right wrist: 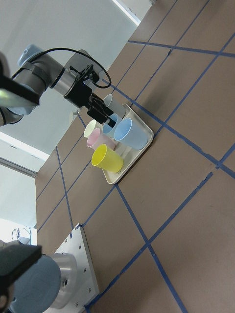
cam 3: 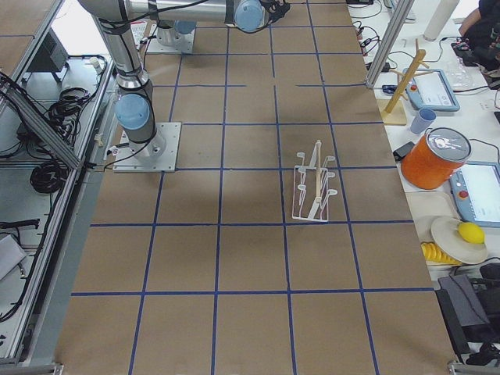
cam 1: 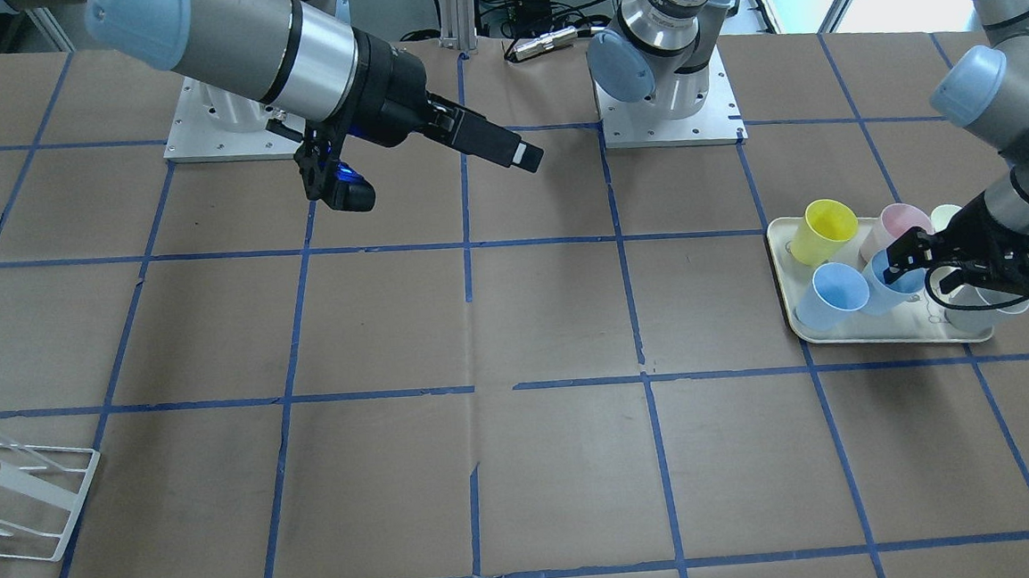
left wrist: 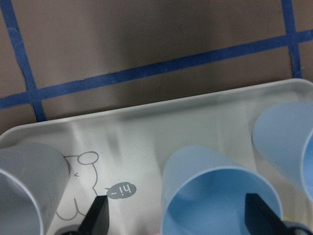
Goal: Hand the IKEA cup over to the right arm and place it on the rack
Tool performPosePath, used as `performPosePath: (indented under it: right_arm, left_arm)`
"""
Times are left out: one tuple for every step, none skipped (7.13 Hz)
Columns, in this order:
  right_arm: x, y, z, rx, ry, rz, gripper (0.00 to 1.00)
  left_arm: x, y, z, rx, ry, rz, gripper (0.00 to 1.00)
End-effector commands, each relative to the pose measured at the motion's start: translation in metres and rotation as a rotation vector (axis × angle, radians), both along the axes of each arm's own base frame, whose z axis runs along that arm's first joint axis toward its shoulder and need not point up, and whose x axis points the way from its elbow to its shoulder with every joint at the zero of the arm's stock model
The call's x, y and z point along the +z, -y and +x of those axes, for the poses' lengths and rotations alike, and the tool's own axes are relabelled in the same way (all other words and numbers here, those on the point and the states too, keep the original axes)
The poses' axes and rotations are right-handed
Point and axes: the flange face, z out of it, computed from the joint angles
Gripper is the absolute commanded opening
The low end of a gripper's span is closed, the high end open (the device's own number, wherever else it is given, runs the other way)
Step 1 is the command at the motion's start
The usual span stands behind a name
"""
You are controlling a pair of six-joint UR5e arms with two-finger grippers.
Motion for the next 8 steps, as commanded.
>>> performPosePath:
  right_arm:
    - [-0.003, -0.002, 0.01, 0.018, 0.009, 0.002, 1.0]
    - [-0.003, -0.002, 0.01, 0.018, 0.013, 0.003, 1.0]
    - [-0.003, -0.002, 0.01, 0.016, 0.009, 0.006, 1.0]
    - [-0.003, -0.002, 0.01, 0.017, 0.011, 0.004, 1.0]
    - [-0.003, -0.002, 0.01, 0.017, 0.011, 0.004, 1.0]
    - [-0.003, -0.002, 0.01, 0.017, 0.013, 0.004, 1.0]
    - [-0.003, -0.002, 0.01, 0.017, 0.014, 0.004, 1.0]
    - [-0.004, -0.002, 0.011, 0.017, 0.016, 0.006, 1.0]
  left_arm:
    - [-0.006, 0.001, 0.002, 0.001, 0.002, 0.001, 0.68]
    - [-0.01, 0.002, 0.003, 0.001, -0.003, 0.006, 0.5]
    - [-0.012, 0.002, 0.003, 0.002, -0.004, 0.01, 0.27]
    - [-0.01, 0.003, 0.004, 0.004, -0.002, 0.006, 0.05]
    - [-0.012, 0.003, 0.003, 0.007, -0.005, 0.007, 0.0]
    - [-0.004, 0.005, 0.006, 0.008, 0.004, -0.005, 0.0]
    - [0.021, 0.012, 0.01, 0.012, 0.028, -0.039, 0.0]
    - [0.046, 0.017, 0.012, 0.017, 0.006, -0.046, 0.0]
